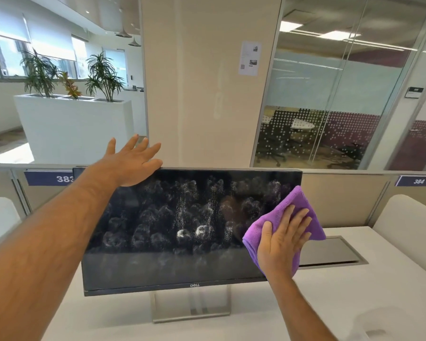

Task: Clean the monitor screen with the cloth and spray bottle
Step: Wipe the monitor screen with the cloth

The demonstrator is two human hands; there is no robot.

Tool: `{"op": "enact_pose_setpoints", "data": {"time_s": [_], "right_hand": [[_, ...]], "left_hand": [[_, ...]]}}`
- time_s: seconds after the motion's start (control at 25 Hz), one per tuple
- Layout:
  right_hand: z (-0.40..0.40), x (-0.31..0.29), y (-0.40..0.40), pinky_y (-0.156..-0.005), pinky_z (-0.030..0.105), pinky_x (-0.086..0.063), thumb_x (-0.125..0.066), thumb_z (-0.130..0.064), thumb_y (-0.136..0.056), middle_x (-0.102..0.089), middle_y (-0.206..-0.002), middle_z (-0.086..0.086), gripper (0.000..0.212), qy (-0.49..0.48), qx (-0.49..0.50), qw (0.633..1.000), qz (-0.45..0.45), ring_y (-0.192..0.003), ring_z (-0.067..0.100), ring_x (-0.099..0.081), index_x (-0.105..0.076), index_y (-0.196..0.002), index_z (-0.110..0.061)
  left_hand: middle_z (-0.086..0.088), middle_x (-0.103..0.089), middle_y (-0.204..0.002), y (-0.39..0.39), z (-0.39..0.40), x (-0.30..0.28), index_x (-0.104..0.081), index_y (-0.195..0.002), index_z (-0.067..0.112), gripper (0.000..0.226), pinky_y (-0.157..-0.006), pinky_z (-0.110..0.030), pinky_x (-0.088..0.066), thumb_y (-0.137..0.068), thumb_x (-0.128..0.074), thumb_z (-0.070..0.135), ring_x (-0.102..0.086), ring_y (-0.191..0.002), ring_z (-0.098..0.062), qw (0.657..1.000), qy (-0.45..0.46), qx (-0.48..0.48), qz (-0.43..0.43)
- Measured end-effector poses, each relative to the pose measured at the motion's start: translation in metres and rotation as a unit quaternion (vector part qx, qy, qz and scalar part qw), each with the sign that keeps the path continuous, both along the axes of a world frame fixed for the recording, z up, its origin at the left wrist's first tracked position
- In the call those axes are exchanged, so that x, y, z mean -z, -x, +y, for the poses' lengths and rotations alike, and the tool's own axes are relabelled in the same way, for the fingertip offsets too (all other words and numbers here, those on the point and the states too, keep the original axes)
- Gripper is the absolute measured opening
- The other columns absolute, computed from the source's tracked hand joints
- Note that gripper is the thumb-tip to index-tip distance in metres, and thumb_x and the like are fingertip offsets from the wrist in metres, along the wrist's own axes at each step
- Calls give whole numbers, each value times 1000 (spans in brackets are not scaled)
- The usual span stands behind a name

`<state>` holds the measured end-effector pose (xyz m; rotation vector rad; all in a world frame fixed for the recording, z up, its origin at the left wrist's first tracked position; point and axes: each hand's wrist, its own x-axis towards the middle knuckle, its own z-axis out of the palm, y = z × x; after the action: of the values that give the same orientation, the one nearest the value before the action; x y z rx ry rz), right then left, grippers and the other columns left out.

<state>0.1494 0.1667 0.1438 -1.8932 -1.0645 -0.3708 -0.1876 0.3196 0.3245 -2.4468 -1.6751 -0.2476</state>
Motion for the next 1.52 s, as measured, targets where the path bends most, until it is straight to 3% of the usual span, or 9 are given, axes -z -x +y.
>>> {"op": "enact_pose_setpoints", "data": {"time_s": [0.44, 0.68, 1.12, 1.52], "right_hand": [[36, -80, -5, -120, 66, -2, -13, -59, -100, 2, -167, 19, 76, -12, 5, 993, -117, -153, 42, 5, 1, -159, -14], [27, -46, -5, -120, 67, -8, -14, -58, -101, -11, -164, 25, 76, 17, -5, 980, -198, -152, 46, -6, -4, -159, -10], [-7, 58, 29, -121, 63, -14, -13, -60, -99, -7, -164, 27, 83, 55, 45, 997, 19, -152, 45, -7, -6, -158, -2], [4, 46, 57, -122, 63, -5, -18, -59, -95, 2, -166, 21, 84, -11, 57, 984, 169, -154, 40, 2, 1, -158, -7]], "left_hand": [[10, 10, -166, -1, -7, 0, 5, -152, 49, 69, -114, -57, 20, -86, 3, 69, 20, -150, -13, 1000, 4, 11, -9], [10, 8, -166, -2, -6, 0, 5, -153, 49, 67, -115, -57, 18, -88, 1, 67, 19, -150, -14, 1000, 0, 13, -8], [9, 6, -166, -3, -15, -5, 1, -154, 47, 70, -117, -58, 16, -87, 2, 66, 16, -151, -15, 1000, 5, 15, -9], [10, 3, -167, -1, -14, -1, 3, -154, 47, 71, -117, -58, 15, -86, 3, 67, 15, -151, -13, 1000, -2, 23, -15]]}}
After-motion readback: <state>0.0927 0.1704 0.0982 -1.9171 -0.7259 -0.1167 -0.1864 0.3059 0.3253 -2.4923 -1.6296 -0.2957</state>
